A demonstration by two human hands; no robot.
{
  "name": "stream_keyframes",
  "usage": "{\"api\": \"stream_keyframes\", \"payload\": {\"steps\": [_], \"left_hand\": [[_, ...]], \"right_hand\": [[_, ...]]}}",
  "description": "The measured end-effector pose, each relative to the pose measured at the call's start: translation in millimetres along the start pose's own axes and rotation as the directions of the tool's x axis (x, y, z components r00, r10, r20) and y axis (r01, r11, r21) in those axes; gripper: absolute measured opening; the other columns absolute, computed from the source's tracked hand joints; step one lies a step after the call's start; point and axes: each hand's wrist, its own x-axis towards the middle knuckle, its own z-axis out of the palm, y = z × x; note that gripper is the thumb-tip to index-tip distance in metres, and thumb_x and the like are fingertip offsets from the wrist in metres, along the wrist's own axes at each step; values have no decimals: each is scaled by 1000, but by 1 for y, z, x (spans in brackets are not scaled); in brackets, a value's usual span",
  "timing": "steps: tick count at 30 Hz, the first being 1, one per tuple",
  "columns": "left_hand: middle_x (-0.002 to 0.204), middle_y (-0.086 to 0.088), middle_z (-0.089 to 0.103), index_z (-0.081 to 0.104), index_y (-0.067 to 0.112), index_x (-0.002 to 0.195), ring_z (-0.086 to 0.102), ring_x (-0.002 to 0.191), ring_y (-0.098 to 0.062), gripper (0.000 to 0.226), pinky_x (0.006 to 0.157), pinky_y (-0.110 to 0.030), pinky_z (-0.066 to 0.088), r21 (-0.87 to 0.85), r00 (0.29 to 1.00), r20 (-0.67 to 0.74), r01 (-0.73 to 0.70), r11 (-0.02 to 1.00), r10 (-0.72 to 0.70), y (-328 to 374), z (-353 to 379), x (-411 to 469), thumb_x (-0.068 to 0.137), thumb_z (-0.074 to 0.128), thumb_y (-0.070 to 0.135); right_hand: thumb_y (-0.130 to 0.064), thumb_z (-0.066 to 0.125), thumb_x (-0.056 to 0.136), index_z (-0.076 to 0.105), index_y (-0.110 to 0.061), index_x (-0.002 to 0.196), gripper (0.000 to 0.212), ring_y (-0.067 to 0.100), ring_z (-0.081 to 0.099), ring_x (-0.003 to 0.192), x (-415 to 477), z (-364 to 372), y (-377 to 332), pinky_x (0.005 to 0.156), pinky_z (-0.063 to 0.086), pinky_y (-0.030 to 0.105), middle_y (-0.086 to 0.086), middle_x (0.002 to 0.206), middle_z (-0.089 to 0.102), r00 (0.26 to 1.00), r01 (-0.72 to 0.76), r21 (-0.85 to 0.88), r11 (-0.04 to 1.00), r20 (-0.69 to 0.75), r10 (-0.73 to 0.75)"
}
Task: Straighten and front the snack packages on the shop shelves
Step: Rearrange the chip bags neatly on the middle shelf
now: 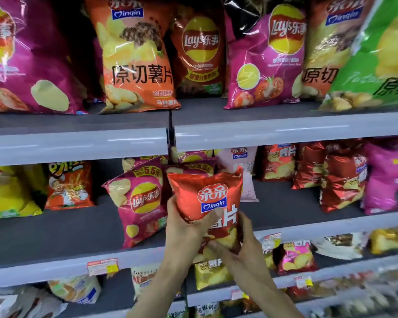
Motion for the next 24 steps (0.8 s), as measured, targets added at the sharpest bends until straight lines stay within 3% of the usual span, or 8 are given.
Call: {"api": "stream_keyframes", "payload": {"steps": [3, 6, 9, 14, 16, 19, 21, 24], "left_hand": [[121, 5, 77, 51, 30, 139, 75, 110, -13, 80, 90, -33, 62, 38, 981, 193, -16, 999, 9, -11, 29, 3, 73, 97, 27], [131, 10, 72, 44, 42, 145, 69, 122, -11, 83, 103, -40, 56, 108, 929, 369, -17, 994, -24, -26, 54, 3, 78, 92, 37], [132, 17, 70, 45, 47, 140, 66, 123, -4, 73, 106, -42, 54, 217, 884, 465, -62, 974, -47, -37, 78, 7, 80, 86, 48], [126, 15, 71, 44, 39, 138, 69, 106, 7, 68, 89, -20, 57, 287, 903, 427, -77, 955, -56, -49, 128, 38, 87, 86, 27], [126, 13, 71, 44, 37, 138, 70, 111, 0, 69, 97, -33, 59, 319, 921, 385, -69, 945, -63, -60, 151, 54, 85, 85, 18], [127, 9, 72, 46, 29, 145, 70, 117, -12, 77, 99, -46, 59, 381, 943, 332, -119, 917, -16, -79, 187, 76, 78, 84, 26], [127, 8, 72, 46, 27, 145, 71, 115, -13, 78, 98, -46, 60, 416, 957, 288, -106, 903, -20, -91, 208, 88, 78, 86, 30], [131, 4, 66, 37, 19, 150, 67, 117, -19, 77, 96, -36, 54, 466, 980, 195, -64, 882, -32, -91, 234, 90, 86, 80, 12]], "right_hand": [[-22, 86, 82, 43, -39, 144, 77, 0, 69, 113, -2, -33, -2, 87, 56, 16, -27, 120, 70, 987, 2, 48, 999, -158, 5], [-30, 84, 79, 45, -38, 143, 76, -4, 67, 113, -1, -68, -1, 86, 55, 15, -31, 120, 68, 957, -1, 42, 999, -288, 13], [-35, 86, 79, 44, -37, 144, 77, -8, 66, 109, 8, -99, -1, 88, 56, 17, -35, 117, 67, 936, -11, -1, 1000, -353, 9], [-49, 82, 83, 42, -39, 148, 77, -7, 66, 111, 40, -144, 10, 89, 55, 19, -26, 119, 70, 946, -25, -109, 994, -324, -12], [-53, 77, 87, 44, -41, 148, 71, -7, 65, 112, 58, -159, 19, 93, 56, 21, -23, 123, 69, 952, -34, -167, 985, -304, -19], [-71, 66, 88, 43, -38, 150, 75, 6, 61, 118, 88, -181, 41, 101, 54, 38, -16, 125, 65, 949, -43, -301, 953, -311, -55], [-71, 61, 86, 36, -37, 156, 81, 14, 57, 122, 107, -196, 51, 106, 51, 44, -9, 129, 61, 952, -67, -335, 940, -303, -40], [-65, 60, 90, 22, -43, 161, 84, 17, 50, 135, 129, -210, 59, 115, 43, 47, -7, 145, 53, 976, -87, -318, 944, -217, 17]]}}
